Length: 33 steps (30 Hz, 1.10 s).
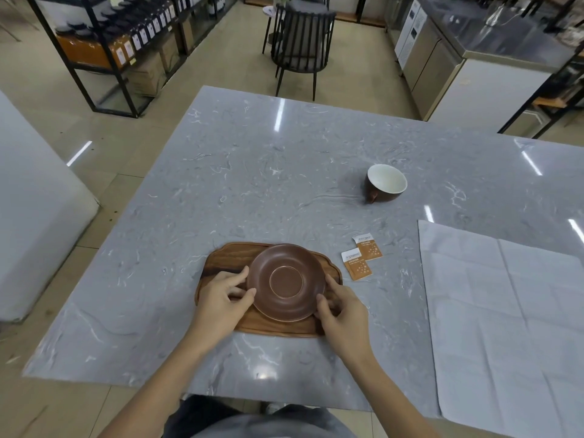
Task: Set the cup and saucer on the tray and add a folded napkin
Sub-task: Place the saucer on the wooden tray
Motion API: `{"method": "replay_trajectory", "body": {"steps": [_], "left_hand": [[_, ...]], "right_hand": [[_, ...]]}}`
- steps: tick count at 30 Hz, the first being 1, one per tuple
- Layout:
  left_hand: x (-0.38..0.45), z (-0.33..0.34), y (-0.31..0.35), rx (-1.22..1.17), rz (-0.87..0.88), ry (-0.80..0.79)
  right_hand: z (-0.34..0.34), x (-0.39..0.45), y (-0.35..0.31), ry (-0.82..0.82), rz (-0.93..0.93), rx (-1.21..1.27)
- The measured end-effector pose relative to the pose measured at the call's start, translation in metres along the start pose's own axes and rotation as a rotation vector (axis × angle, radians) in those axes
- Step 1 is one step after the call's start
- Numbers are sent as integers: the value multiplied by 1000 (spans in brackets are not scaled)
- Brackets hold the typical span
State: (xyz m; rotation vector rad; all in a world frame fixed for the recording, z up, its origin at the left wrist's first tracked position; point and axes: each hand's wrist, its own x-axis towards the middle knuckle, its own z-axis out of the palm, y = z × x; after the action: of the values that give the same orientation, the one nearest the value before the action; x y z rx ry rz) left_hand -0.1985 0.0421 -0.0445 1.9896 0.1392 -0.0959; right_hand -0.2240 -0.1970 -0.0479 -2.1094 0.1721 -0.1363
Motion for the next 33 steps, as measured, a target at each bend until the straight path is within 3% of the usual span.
{"method": "replay_trajectory", "body": {"steps": [19,27,33], "left_hand": [[-1,-3,4,-53,-68,14],[37,-17,25,174,78,73],[101,-9,59,242,179,-47]], "right_hand": [[1,-1,2,0,73,79],[-16,16,-5,31,35,34],[-48,54,-4,129,66,24]]}}
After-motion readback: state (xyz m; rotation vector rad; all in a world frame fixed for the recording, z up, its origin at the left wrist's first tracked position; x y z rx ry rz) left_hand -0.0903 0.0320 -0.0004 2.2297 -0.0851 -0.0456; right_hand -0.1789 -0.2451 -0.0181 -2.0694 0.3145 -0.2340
